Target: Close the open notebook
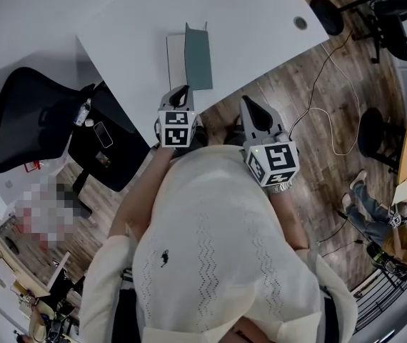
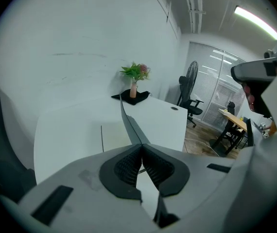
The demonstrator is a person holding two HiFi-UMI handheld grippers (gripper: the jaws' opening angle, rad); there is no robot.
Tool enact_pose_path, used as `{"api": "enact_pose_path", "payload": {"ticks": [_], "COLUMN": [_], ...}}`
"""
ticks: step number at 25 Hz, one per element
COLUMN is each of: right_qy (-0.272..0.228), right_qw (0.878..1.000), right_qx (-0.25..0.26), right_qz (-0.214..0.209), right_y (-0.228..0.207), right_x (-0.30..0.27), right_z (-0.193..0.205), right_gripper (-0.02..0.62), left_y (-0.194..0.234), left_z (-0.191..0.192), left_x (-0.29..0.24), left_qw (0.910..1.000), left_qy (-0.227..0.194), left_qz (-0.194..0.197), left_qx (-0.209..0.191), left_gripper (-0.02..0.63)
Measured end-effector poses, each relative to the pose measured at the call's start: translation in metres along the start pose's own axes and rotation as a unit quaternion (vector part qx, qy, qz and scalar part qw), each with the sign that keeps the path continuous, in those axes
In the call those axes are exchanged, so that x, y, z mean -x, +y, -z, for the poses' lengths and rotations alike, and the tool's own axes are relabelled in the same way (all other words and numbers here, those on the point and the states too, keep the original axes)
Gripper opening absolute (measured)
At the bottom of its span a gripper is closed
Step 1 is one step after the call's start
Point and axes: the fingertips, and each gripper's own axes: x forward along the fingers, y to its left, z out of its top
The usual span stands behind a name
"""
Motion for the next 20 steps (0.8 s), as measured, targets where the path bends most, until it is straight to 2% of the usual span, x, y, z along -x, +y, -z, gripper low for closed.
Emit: {"api": "enact_pose_path", "payload": {"ticks": [20], "right_qy": [0.008], "right_qw": [1.0], "right_qx": [-0.006], "right_qz": [0.022], "right_y": [0.004], "right_x": [-0.001], "right_z": [0.005], "right_gripper": [0.002], "left_y": [0.028], "left_z": [0.027], "left_x": [-0.007], "left_qw": [0.9992], "left_qy": [0.037], "left_qz": [-0.01], "left_qx": [0.011], "left_gripper": [0.017]}}
